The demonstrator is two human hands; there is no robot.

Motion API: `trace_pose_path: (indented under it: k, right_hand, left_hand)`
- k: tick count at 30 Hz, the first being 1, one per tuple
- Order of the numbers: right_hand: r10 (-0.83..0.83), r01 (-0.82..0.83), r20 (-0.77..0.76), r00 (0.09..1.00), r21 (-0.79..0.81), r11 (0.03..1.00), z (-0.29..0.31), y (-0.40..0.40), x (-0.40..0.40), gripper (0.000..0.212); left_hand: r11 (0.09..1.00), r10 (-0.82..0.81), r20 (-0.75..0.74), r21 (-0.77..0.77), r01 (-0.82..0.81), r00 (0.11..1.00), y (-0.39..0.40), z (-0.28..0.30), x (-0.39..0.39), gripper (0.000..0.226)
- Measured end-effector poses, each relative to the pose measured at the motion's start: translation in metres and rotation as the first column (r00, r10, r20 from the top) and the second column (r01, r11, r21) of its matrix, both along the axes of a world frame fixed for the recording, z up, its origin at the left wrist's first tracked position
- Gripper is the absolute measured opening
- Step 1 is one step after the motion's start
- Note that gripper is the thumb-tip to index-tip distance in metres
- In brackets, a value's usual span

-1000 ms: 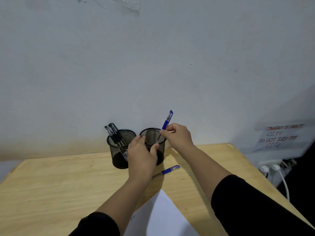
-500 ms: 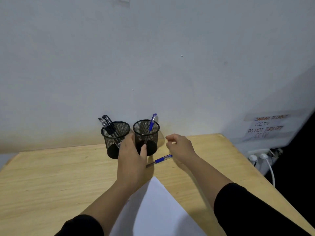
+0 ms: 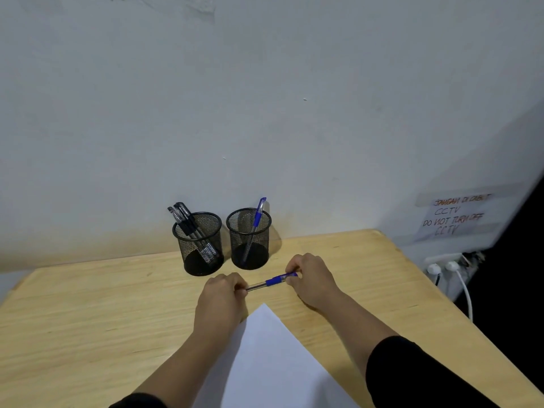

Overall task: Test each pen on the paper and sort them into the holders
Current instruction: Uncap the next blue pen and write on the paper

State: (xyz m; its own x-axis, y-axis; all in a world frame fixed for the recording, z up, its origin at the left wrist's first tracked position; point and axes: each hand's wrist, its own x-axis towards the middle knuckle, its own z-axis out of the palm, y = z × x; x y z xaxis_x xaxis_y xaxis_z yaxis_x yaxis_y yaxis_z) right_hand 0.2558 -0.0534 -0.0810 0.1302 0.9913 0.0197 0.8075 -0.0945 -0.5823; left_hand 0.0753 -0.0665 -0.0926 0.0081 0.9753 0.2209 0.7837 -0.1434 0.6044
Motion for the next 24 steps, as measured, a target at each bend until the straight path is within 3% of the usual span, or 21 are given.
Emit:
trace_pose_path:
  k: [1, 3, 7, 9, 11, 17, 21, 24]
  right_hand:
    - [0.001, -0.001, -0.05, 0.999, -0.005, 1.0, 0.001, -0.001, 0.0, 0.013]
    - [-0.029, 0.024, -0.292, 0.956, -0.02, 1.0, 0.007, -0.006, -0.002, 0.006]
    - [-0.06, 0.14, -0.763, 0.644, 0.04, 0.989, 0.03, -0.027, -0.015, 0.014]
    - [-0.059, 0.188, -0.867, 0.495, 0.041, 0.981, 0.041, -0.041, -0.026, 0.016]
    - [-0.047, 0.188, -0.904, 0.425, 0.037, 0.982, 0.044, -0.054, -0.037, 0.01]
    - [0.006, 0.139, -0.88, 0.474, 0.082, 0.987, 0.052, -0.087, -0.056, 0.018]
    - [0.101, -0.03, -0.786, 0.609, 0.104, 0.994, 0.063, -0.104, -0.061, 0.024]
    - [0.2, -0.204, -0.678, 0.707, 0.075, 0.976, 0.067, -0.119, -0.07, 0.024]
  left_hand:
    - [1.0, 0.003, 0.012, 0.0, -0.003, 1.0, -0.002, 0.001, 0.0, 0.012]
    - [1.0, 0.009, 0.072, 0.014, -0.01, 0.997, -0.006, 0.005, -0.002, 0.009]
    - [0.996, -0.016, 0.213, 0.085, -0.002, 0.977, -0.021, 0.021, -0.002, 0.008]
    - [0.995, -0.017, 0.286, 0.097, -0.012, 0.958, -0.031, 0.029, 0.0, 0.01]
    - [0.996, -0.022, 0.34, 0.094, -0.01, 0.94, -0.043, 0.038, 0.003, 0.01]
    - [0.994, -0.104, 0.357, 0.059, 0.089, 0.928, -0.073, 0.059, -0.007, 0.01]
    - [0.99, -0.138, 0.408, 0.066, 0.121, 0.902, -0.081, 0.077, -0.021, 0.032]
    - [0.988, -0.15, 0.499, 0.049, 0.145, 0.853, -0.087, 0.088, -0.027, 0.035]
